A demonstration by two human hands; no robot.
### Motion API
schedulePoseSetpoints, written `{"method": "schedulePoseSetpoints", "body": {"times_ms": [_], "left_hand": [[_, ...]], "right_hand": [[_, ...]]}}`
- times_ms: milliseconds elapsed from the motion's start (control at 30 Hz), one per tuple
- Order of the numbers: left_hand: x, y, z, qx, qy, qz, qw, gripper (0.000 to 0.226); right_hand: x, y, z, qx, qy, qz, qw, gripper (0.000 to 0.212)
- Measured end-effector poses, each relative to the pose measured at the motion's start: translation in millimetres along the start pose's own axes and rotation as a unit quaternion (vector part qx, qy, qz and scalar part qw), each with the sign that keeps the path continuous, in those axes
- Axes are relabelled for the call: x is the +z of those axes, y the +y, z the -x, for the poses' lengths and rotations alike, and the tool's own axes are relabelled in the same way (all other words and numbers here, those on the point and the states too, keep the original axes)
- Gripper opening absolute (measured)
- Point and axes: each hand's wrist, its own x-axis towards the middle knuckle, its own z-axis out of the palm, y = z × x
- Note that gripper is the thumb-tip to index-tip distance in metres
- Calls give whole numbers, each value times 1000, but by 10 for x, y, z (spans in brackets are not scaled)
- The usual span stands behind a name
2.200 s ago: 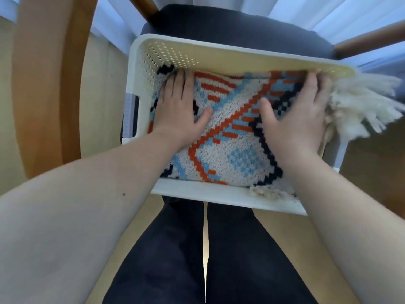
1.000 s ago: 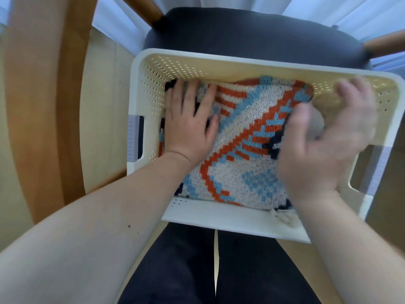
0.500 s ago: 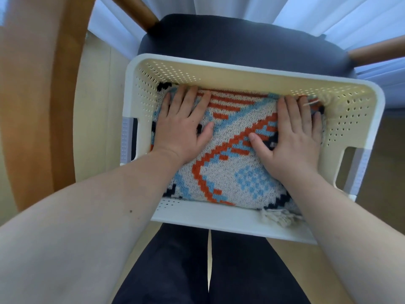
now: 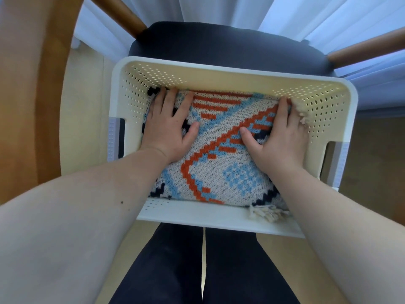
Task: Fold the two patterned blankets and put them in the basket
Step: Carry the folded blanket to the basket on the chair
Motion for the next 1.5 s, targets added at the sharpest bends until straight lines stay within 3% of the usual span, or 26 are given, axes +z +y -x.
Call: {"method": "schedulePoseSetpoints", "body": {"times_ms": [167, 267, 367, 433, 567, 633, 733, 900, 1033, 1100, 1200, 1333, 1500], "left_hand": [[-78, 60, 36, -5, 2, 1, 1000, 70], [-108, 257, 197, 62, 22, -51, 996, 74], [-29, 323, 325, 104, -40, -109, 988, 82], [27, 236, 314, 78, -81, -138, 984, 82], [1, 211, 273, 59, -92, -138, 984, 81], [-67, 252, 308, 90, -87, -114, 986, 85], [-114, 184, 425, 182, -112, -120, 969, 87], [-23, 68, 444, 151, -149, -177, 961, 86], [-61, 120, 435, 146, -143, -176, 963, 87], [-120, 160, 460, 206, -130, -142, 959, 93], [-104, 196, 503, 343, -136, -164, 915, 97], [6, 111, 456, 288, -150, -199, 925, 102], [32, 115, 457, 291, -139, -198, 926, 102]], "right_hand": [[-13, -7, 13, -11, 6, 10, 1000, 104], [-16, -89, 140, -67, 58, 63, 994, 102], [92, -92, 249, -139, 37, 137, 980, 98], [139, 14, 227, -123, 13, 171, 977, 97], [72, 13, 246, -96, 19, 139, 985, 97], [41, -88, 393, -163, 30, 129, 978, 99], [139, -1, 547, -308, 10, 164, 937, 96], [250, 229, 431, -276, -26, 227, 934, 87], [250, 198, 422, -292, -14, 204, 934, 91], [217, 210, 442, -338, -6, 168, 926, 99], [245, 258, 463, -421, 6, 174, 890, 105], [351, 317, 345, -420, 2, 225, 879, 102], [357, 322, 302, -424, -14, 234, 875, 101]]}}
